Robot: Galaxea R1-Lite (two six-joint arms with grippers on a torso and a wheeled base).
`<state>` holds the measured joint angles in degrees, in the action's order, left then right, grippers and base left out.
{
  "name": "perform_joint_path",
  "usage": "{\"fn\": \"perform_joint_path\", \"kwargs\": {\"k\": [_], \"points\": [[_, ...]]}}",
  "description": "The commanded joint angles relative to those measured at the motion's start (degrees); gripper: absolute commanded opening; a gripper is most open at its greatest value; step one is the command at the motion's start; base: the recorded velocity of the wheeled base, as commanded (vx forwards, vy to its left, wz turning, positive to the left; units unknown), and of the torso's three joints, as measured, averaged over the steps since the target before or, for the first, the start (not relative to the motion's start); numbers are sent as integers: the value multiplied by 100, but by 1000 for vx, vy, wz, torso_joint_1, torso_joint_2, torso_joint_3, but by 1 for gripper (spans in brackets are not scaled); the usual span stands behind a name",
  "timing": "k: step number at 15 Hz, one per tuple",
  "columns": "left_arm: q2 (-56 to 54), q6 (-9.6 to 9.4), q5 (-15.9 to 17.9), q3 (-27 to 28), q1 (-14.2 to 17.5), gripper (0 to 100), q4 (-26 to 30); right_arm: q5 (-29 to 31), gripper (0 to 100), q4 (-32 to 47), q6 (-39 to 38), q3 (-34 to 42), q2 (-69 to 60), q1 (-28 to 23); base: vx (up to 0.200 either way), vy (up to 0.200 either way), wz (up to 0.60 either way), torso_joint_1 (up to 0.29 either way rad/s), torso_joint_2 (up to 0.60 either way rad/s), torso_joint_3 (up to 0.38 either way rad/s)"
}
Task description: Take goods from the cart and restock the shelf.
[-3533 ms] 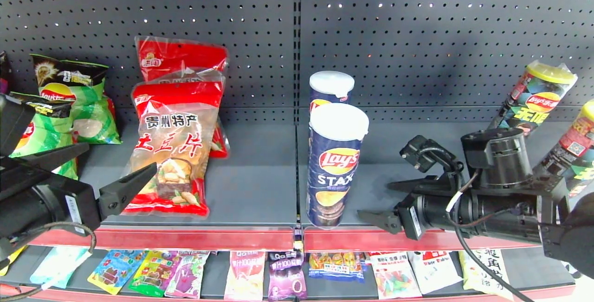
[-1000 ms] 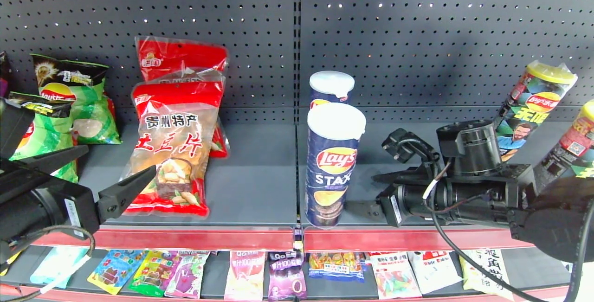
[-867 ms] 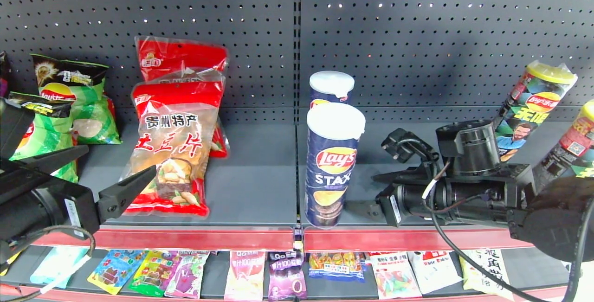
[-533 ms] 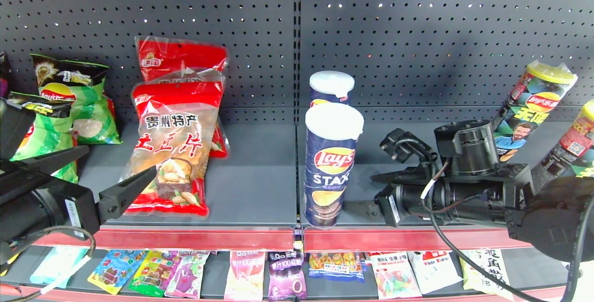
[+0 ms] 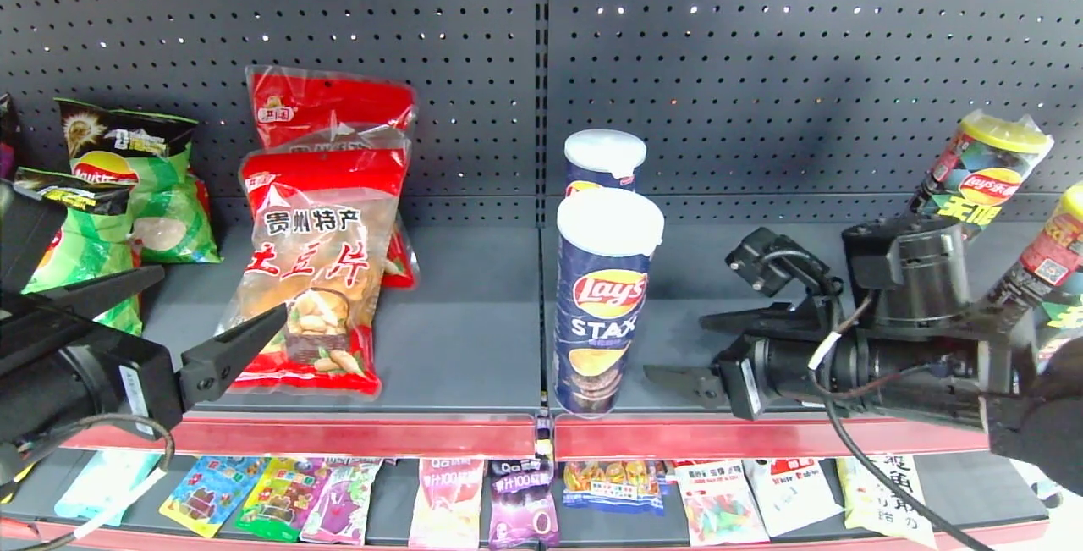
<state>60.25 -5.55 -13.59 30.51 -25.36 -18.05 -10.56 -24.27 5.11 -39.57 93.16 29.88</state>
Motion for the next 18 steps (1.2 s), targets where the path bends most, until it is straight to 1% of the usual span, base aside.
{"fn": "perform_joint_path", "kwargs": {"k": [1, 2, 4, 6, 7, 8, 9, 10, 11, 12, 13, 14, 15, 16, 17, 18], "points": [[-153, -131, 15, -63, -4, 100, 21, -8, 100, 19, 17, 837, -1336, 36, 0, 0, 0, 0, 0, 0], [-224, -166, 15, -168, -4, 100, 21, -17, 100, 45, 25, 1065, -1643, 36, 0, 0, 0, 0, 0, 0], [-716, -175, 32, -678, -4, 100, 21, -34, 100, 89, 25, 1883, -2979, 36, 0, 0, 0, 0, 0, 0], [-1164, -157, 23, -1047, -4, 100, 21, -69, 100, 116, 25, 2314, -3946, 36, 0, 0, 0, 0, 0, 0], [-1410, -140, 23, -1241, -4, 100, 30, -43, 100, 265, -1, 2419, -4412, -8, 0, 0, 0, 0, 0, 0], [-1744, -131, 23, -1540, 13, 100, 74, 63, 100, 775, -80, 2322, -4974, -237, 0, 0, 0, 0, 0, 0], [-2061, -61, 23, -1812, 22, 100, 232, 256, 100, 1425, -230, 1997, -5396, -720, 0, 0, 0, 0, 0, 0], [-2430, 106, -12, -1997, 101, 100, 593, 502, 100, 2304, -458, 1610, -5721, -1406, 0, 0, 0, 0, 0, 0], [-2553, 186, -38, -2014, 163, 100, 751, 599, 100, 2621, -555, 1461, -5836, -1670, 0, 0, 0, 0, 0, 0], [-3080, 502, -47, -2005, 672, 100, 1392, 722, 100, 3983, -757, 1039, -6424, -2680, 0, 0, 0, 0, 0, 0], [-3388, 607, -47, -2032, 989, 100, 1621, 713, 100, 4607, -757, 995, -6855, -2970, 0, 0, 0, 0, 0, 0], [-3748, 678, -47, -2076, 1226, 100, 1885, 748, 100, 5178, -757, 1030, -7391, -3041, 0, 0, 0, 0, 0, 0], [-4003, 713, -47, -2128, 1358, 100, 2087, 783, 100, 5486, -748, 1048, -7725, -3058, 0, 0, 0, 0, 0, 0], [-4530, 739, -47, -2216, 1560, 100, 2500, 889, 100, 6031, -731, 1057, -8305, -3076, 0, 0, 0, 0, 0, 0], [-4900, 739, -47, -2322, 1639, 100, 2799, 933, 100, 6356, -669, 1057, -8631, -3076, 0, 0, 0, 0, 0, 0], [-5357, 801, -12, -2339, 1709, 100, 3053, 880, 100, 6602, -555, 1162, -9131, -2988, 0, 0, 0, 0, 0, 0]]}}
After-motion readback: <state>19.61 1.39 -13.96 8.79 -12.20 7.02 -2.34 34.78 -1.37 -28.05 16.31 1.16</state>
